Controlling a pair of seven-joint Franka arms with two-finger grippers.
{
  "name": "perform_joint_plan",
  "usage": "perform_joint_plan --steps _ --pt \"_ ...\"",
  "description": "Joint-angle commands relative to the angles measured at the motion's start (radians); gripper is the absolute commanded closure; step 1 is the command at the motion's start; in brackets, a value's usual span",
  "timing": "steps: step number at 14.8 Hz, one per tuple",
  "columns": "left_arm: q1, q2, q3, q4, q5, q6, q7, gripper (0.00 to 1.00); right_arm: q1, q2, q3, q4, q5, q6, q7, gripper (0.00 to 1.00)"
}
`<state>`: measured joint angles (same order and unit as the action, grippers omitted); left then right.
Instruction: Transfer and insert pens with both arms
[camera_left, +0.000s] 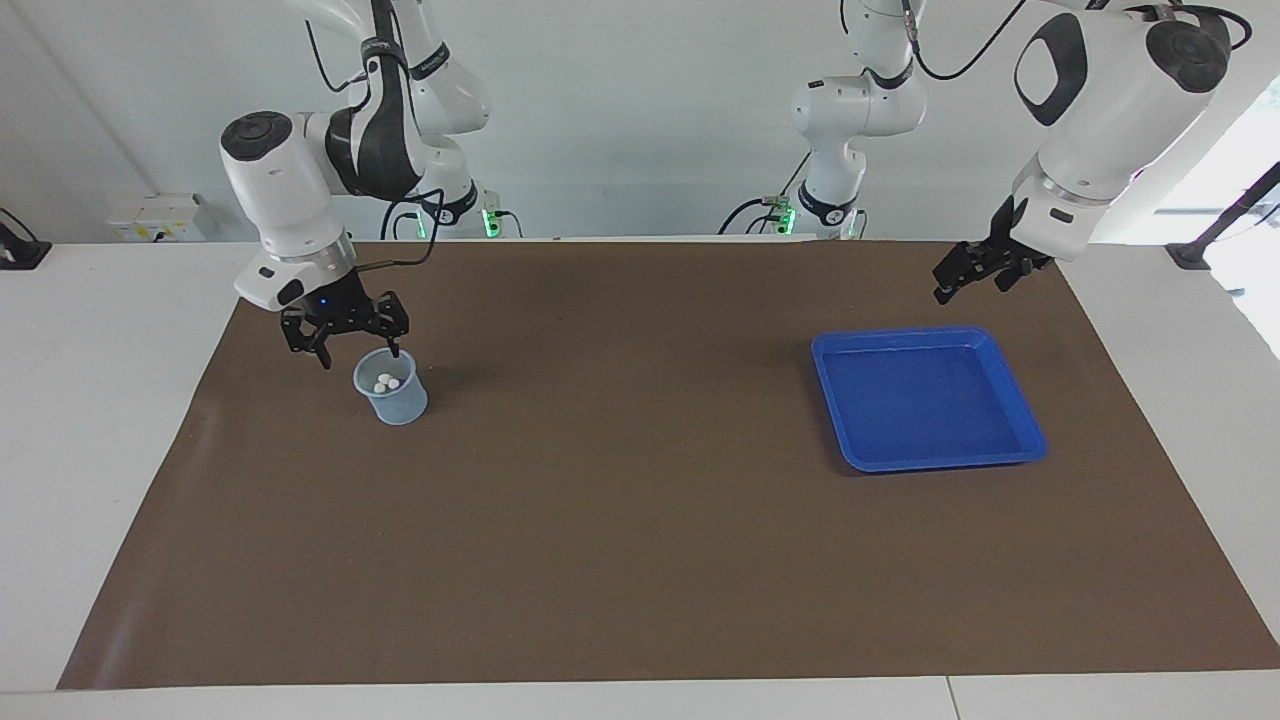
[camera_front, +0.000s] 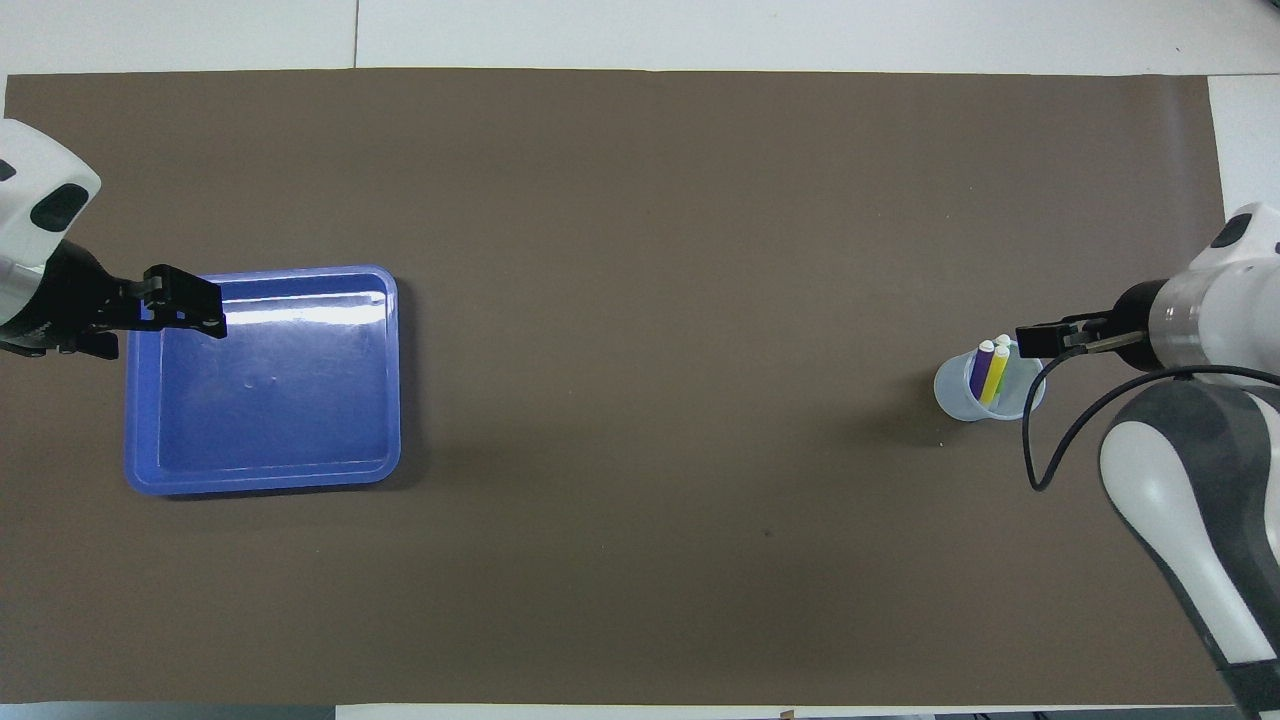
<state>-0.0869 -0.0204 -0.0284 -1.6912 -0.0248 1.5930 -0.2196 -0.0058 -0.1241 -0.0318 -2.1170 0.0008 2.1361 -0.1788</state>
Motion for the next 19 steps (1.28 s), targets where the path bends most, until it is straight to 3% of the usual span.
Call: perform_joint_plan --steps 1,5,11,19 --pt "-0.014 0.025 0.022 0.094 0.02 -0.068 0.026 0.0 -0.005 0.004 -0.016 0.109 -0.013 -0.125 0.041 0.0" --pt "-0.025 0.007 0.025 0.102 0.022 -0.048 0.135 0.0 -0.003 0.032 -0.016 0.267 -0.019 -0.298 0.083 0.0" --pt "-0.031 -0.007 0.033 0.074 0.019 -0.033 0.128 0.0 0.006 0.104 -0.016 0.477 -0.036 -0.514 0.154 0.0" --pt "-0.03 -0.009 0.031 0.073 0.019 -0.031 0.129 0.0 0.012 0.098 0.001 0.459 -0.042 -0.542 0.183 0.0"
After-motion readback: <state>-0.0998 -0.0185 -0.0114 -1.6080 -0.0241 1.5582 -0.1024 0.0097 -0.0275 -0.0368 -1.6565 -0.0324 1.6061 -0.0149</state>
